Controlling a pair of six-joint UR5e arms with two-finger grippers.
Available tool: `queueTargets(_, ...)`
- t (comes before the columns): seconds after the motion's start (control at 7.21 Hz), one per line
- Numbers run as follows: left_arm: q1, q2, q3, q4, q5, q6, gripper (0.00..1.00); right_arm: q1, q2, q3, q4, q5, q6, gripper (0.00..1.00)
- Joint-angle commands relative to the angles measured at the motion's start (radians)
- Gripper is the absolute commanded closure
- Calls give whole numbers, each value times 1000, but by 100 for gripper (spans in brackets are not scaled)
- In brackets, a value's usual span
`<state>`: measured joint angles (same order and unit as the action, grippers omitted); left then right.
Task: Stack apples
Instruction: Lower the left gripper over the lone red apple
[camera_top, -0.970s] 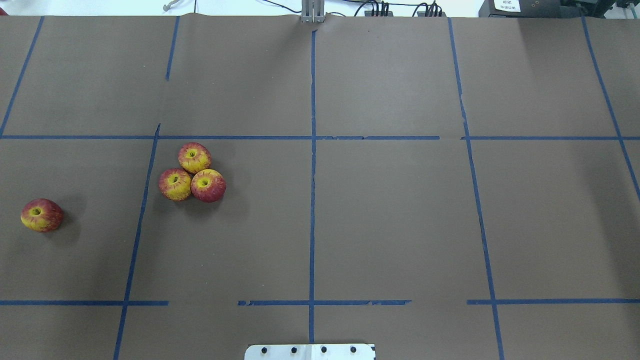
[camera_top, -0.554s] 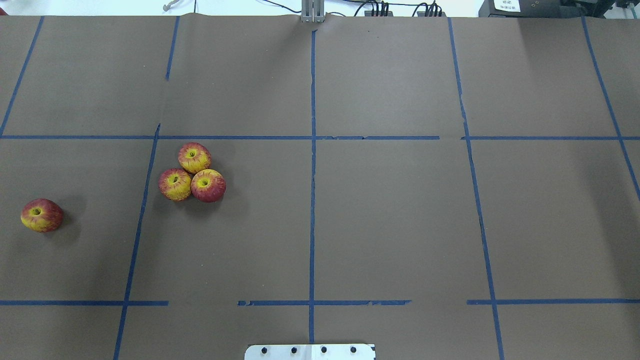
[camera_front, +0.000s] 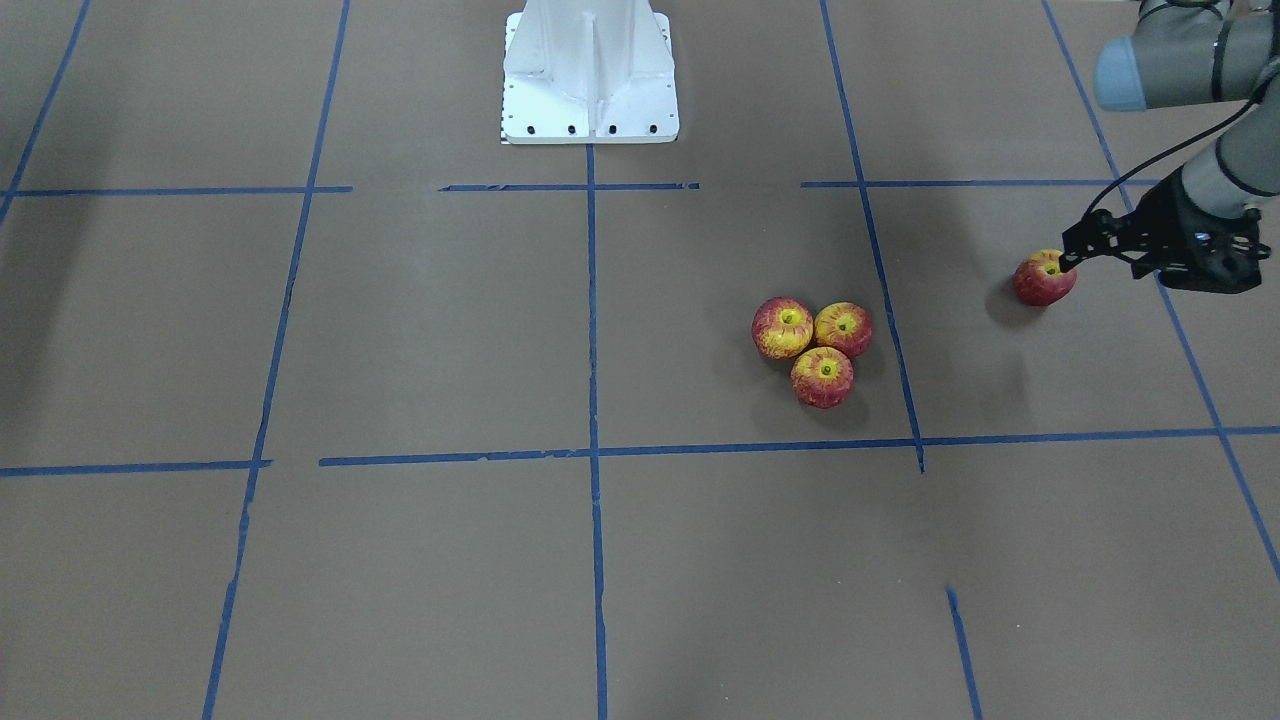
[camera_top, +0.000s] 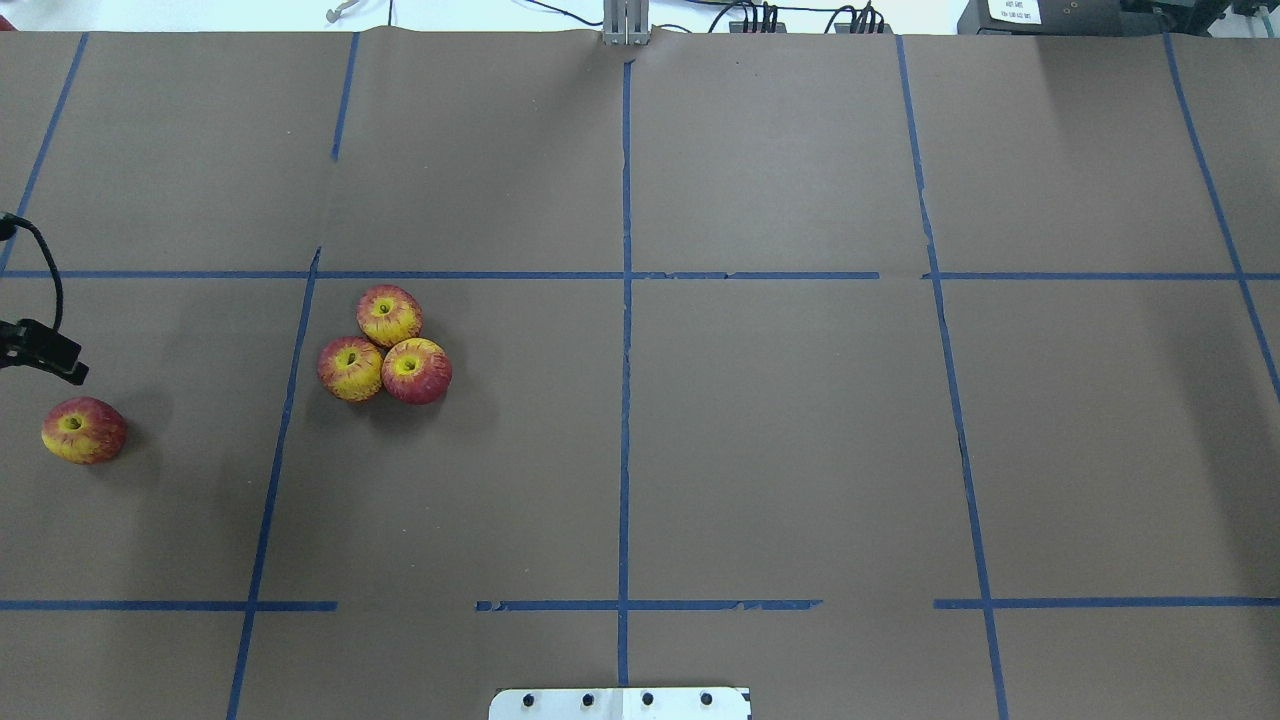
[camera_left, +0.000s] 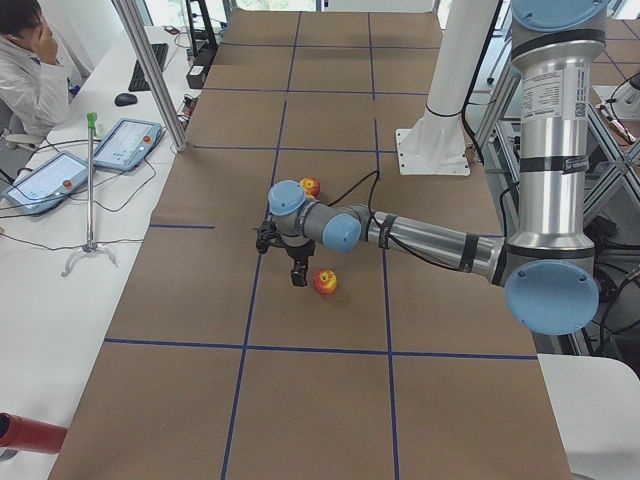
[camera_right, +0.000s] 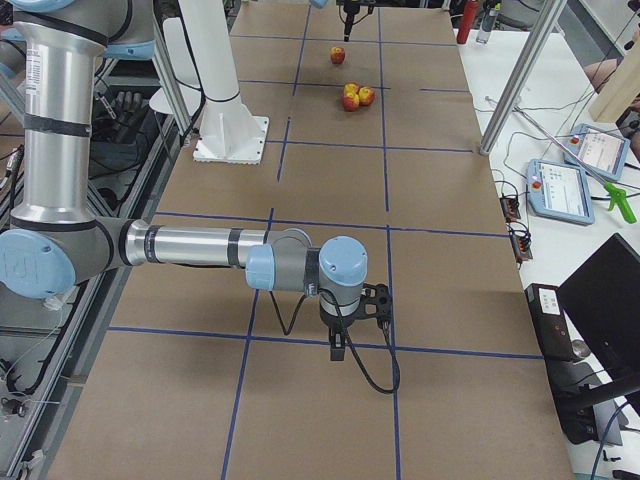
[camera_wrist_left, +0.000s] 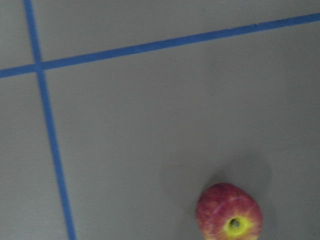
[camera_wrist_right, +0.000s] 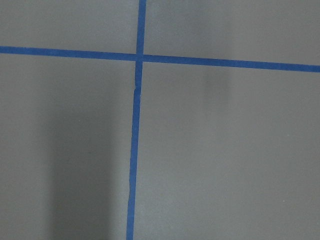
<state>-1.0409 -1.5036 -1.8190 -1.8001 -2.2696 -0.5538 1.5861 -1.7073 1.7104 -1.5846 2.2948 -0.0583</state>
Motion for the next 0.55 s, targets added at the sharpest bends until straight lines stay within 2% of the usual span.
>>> queueTargets(0.0, 89, 28, -2, -39, 91, -77, 0, 0, 0, 0, 0, 0, 0, 0)
queueTargets(0.14, 108, 32, 0, -41, 132, -96, 0, 0, 0, 0, 0, 0, 0, 0)
queueTargets(0.42, 120, 55, 12, -80, 131, -115, 0, 0, 0, 0, 0, 0, 0, 0)
